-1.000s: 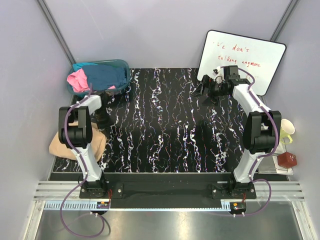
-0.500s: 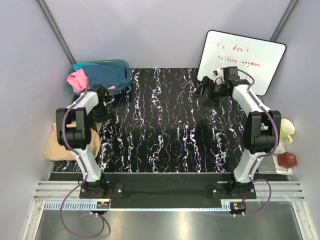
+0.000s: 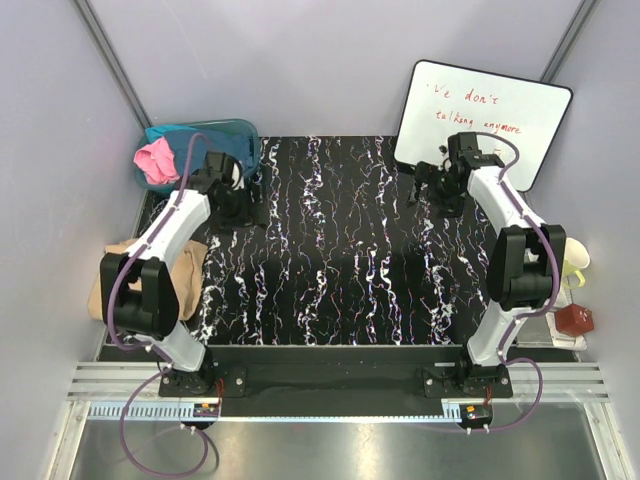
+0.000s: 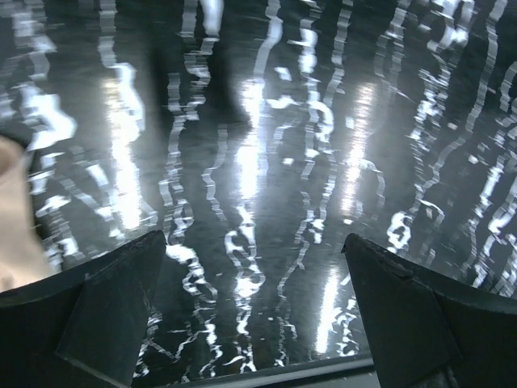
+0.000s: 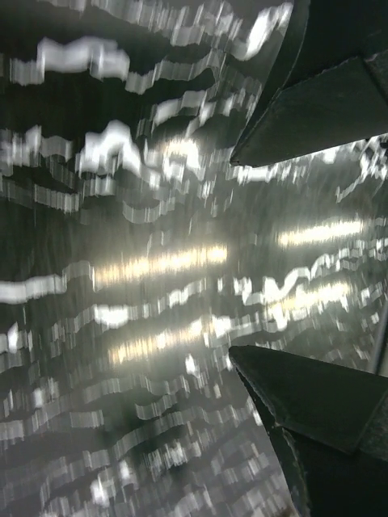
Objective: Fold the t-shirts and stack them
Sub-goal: Put the neatly folded tshirt into the corner of the board with the left arm
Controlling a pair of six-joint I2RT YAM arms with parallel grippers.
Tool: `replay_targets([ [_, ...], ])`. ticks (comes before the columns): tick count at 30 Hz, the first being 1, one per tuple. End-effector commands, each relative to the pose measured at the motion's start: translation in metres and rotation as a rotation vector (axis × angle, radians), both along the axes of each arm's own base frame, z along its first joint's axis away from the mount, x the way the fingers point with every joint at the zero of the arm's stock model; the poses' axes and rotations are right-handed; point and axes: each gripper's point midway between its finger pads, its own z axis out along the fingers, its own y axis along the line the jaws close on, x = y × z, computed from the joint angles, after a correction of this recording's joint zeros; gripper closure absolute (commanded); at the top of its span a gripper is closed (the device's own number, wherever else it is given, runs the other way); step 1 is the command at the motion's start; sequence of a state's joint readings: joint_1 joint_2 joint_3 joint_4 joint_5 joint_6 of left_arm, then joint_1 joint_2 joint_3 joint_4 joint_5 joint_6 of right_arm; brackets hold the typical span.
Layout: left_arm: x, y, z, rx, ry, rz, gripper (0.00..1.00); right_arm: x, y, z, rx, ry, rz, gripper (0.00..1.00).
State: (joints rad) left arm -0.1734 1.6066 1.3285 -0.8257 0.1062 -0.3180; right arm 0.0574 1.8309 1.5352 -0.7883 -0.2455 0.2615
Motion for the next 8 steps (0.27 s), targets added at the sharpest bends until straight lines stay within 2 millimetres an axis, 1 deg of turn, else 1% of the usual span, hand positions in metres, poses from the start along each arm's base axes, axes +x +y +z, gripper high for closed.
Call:
replay_targets([
  [1,0.013,-0.044,0.008,-0.124,-0.039,-0.122,0.01,-0.007,-0.046,0.021,-0.238,-0.053,-0.065,0.0],
  [2,0.018,-0.049,0.012,-0.13,-0.052,-0.14,0.01,-0.008,-0.046,0.02,-0.236,-0.051,-0.066,0.0],
  [4,0.017,-0.064,0.011,-0.155,-0.046,-0.195,0.01,-0.011,-0.051,0.016,-0.257,-0.037,-0.088,0.0],
  [6,0.021,-0.074,0.017,-0.162,-0.064,-0.226,0.01,-0.014,-0.05,0.01,-0.248,-0.015,-0.106,0.0],
  [7,0.023,-0.075,0.015,-0.16,-0.059,-0.225,0.01,-0.013,-0.049,0.008,-0.243,-0.011,-0.106,0.0],
  [8,0.025,-0.078,0.018,-0.168,-0.058,-0.229,0.01,-0.013,-0.049,0.008,-0.237,-0.006,-0.118,0.0],
])
